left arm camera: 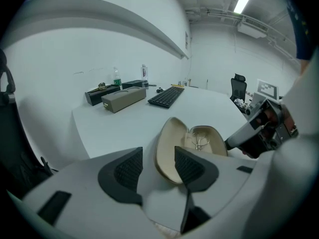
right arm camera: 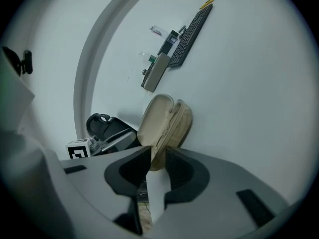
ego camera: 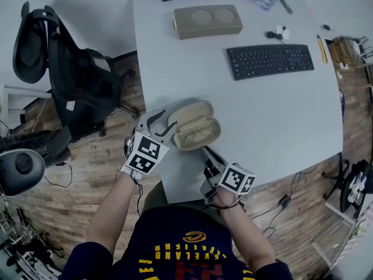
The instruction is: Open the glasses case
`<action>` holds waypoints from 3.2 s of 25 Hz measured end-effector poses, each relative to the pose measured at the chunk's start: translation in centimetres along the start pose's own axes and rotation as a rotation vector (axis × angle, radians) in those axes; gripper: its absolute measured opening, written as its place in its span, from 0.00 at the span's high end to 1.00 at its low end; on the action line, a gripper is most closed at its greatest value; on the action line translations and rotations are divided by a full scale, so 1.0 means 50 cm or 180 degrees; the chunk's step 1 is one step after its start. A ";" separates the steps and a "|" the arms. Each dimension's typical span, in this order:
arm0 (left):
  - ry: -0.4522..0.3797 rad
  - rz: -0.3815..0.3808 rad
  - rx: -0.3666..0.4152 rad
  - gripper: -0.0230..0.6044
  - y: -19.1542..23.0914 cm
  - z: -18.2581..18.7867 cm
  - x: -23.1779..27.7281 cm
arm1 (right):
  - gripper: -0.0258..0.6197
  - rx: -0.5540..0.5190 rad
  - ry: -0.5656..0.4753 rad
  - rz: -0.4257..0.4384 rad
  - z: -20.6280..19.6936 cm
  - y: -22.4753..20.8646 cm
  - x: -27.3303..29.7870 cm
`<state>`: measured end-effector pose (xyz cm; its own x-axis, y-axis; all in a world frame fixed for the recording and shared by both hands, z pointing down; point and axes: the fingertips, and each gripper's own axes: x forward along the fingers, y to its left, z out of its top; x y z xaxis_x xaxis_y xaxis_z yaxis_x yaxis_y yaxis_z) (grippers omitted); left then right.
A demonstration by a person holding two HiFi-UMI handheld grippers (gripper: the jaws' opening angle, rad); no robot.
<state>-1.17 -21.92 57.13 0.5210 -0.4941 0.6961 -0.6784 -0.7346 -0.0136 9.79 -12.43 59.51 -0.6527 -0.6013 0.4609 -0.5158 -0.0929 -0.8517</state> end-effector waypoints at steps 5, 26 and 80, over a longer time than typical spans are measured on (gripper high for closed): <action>-0.0184 -0.0002 -0.0072 0.62 -0.014 0.038 -0.043 | 0.81 -0.0118 -0.0139 -0.0063 0.038 0.021 -0.028; -0.1391 -0.0483 -0.1045 0.89 -0.247 0.241 -0.279 | 0.92 -0.1778 -0.0674 0.0454 0.146 0.279 -0.183; -0.2110 -0.1204 -0.0730 0.94 -0.234 0.264 -0.545 | 0.93 -0.3496 -0.1732 -0.0012 0.048 0.659 -0.437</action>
<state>-0.57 -6.02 28.84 0.8879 -0.4571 0.0510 -0.4462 -0.8292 0.3366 8.41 -4.26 20.77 -0.4691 -0.8800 0.0744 -0.8828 0.4650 -0.0665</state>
